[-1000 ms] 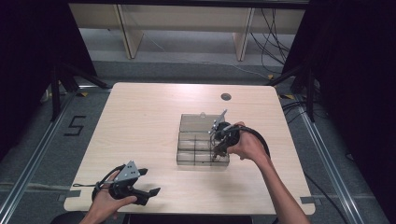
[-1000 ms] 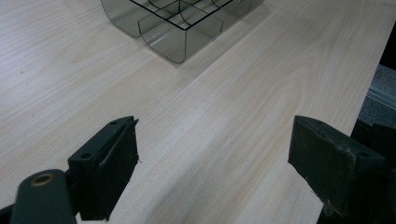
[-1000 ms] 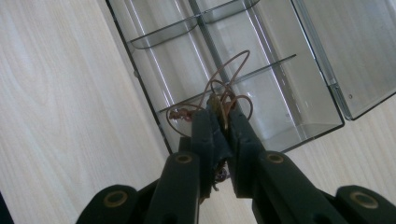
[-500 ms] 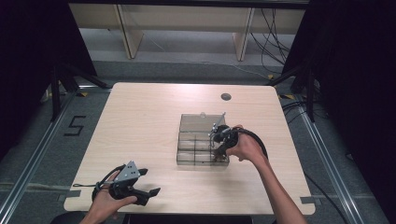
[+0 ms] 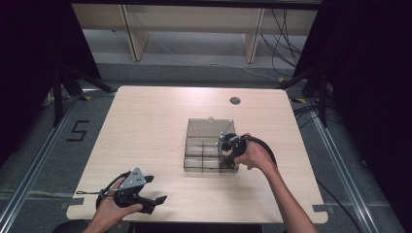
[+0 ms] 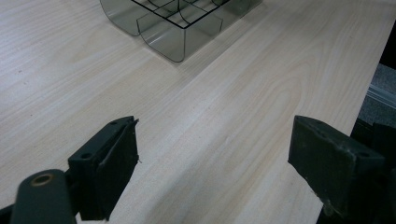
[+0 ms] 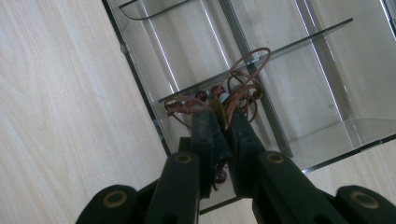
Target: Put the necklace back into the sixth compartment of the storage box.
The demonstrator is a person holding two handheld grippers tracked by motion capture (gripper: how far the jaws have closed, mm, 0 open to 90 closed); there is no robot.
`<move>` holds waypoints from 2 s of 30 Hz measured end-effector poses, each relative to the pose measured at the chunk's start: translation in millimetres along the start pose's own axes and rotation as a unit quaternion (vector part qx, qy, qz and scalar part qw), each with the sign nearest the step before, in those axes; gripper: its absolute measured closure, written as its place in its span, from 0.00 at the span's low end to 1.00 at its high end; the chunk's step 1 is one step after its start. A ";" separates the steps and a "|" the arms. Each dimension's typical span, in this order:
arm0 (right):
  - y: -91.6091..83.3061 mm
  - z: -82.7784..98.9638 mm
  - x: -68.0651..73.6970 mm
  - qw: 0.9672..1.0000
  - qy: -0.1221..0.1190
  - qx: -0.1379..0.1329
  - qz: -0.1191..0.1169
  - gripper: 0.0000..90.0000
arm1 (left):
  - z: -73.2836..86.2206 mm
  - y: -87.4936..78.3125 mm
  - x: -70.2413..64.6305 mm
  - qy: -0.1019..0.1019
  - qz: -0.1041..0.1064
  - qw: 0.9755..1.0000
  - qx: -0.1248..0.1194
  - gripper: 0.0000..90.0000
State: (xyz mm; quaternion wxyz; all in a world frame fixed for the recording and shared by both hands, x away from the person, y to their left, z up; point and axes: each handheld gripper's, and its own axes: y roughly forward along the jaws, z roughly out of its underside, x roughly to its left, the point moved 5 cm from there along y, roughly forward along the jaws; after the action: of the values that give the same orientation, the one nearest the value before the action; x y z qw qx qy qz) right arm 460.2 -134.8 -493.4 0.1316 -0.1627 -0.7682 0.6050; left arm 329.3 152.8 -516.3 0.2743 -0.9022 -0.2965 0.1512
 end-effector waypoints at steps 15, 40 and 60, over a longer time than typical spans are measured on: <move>-11.4 0.3 -2.2 0.999 0.016 -0.027 0.010 0.82 | -0.2 -0.3 2.0 0.017 -0.001 1.000 0.004 0.17; -39.0 8.6 6.6 0.996 0.032 -0.082 0.027 0.66 | -0.2 -0.3 1.8 0.015 0.001 1.000 0.005 0.17; -47.5 22.9 12.4 0.993 0.053 -0.102 0.038 0.56 | -0.2 0.3 1.3 0.013 0.000 1.000 0.002 0.17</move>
State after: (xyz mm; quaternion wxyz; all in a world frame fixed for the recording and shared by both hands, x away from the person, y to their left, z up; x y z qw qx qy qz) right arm 435.5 -160.2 -452.6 0.1323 -0.2361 -0.8111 0.5185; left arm 330.6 153.4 -516.5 0.2803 -0.9035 -0.2924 0.1401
